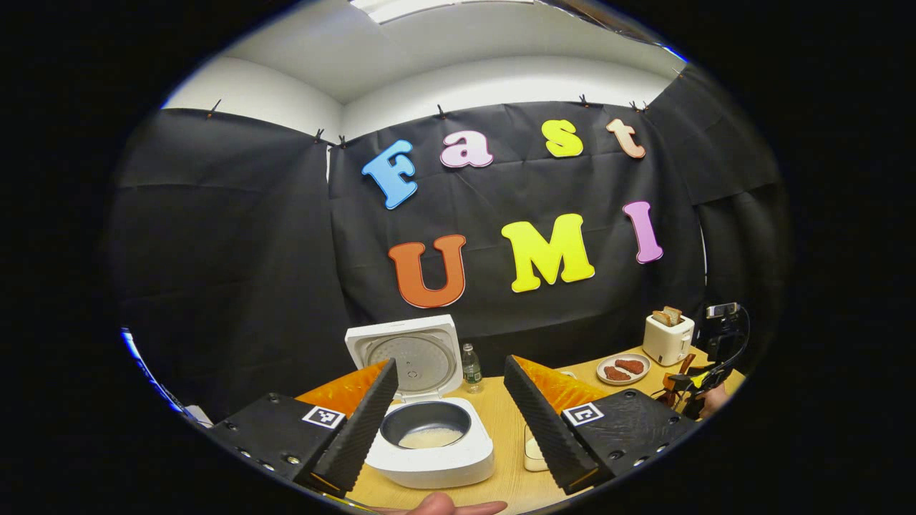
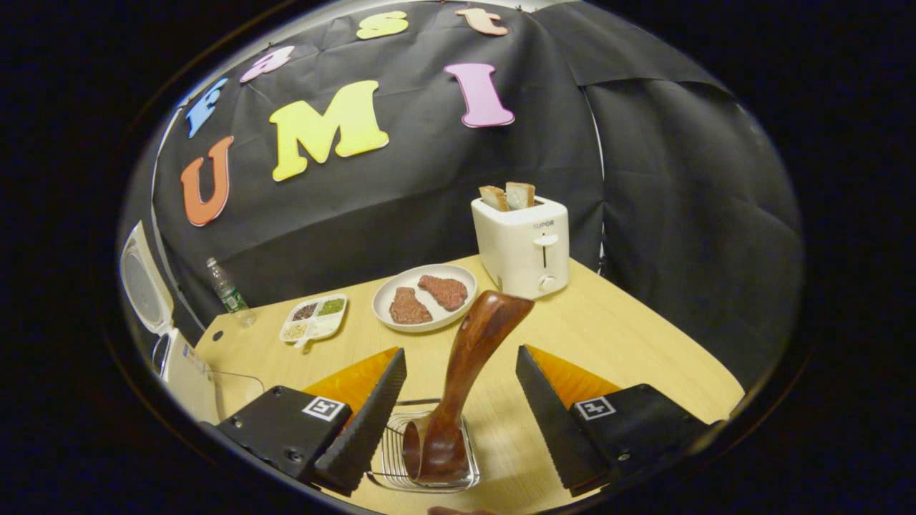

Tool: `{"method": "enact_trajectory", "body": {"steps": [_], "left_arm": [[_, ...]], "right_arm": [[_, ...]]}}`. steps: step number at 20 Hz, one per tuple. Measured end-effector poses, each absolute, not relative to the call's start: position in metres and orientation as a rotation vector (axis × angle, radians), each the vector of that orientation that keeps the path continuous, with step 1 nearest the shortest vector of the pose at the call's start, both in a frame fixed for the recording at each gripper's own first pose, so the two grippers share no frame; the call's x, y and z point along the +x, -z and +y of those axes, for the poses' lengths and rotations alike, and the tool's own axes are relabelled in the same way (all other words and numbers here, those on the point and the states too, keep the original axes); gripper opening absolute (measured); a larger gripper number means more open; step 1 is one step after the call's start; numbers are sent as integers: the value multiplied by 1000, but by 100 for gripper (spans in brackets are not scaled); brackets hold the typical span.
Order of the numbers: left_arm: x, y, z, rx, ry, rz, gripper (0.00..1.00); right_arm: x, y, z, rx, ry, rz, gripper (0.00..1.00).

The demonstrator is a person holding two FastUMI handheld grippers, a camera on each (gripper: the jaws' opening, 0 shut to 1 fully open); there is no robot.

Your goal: Close the left gripper, press the button to open the rice cooker; take a wooden spoon from the chopstick holder with the right hand, scoop a spoonful of rice and pour it into the rice cooker, then put the wooden spoon back into the chopstick holder.

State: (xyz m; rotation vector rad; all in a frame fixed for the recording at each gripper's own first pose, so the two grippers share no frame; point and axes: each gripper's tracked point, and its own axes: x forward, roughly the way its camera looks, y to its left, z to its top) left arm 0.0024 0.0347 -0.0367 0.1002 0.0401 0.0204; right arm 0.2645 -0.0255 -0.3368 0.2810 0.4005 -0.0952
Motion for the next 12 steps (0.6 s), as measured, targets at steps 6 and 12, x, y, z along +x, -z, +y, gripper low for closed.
{"method": "enact_trajectory", "body": {"steps": [6,12], "left_arm": [[5,45,41,91,-33,66,95],[10,47,38,109,-29,72,95]], "right_arm": [[292,337,-21,294,56,411,92],[305,341,-14,331,21,440,70]]}}
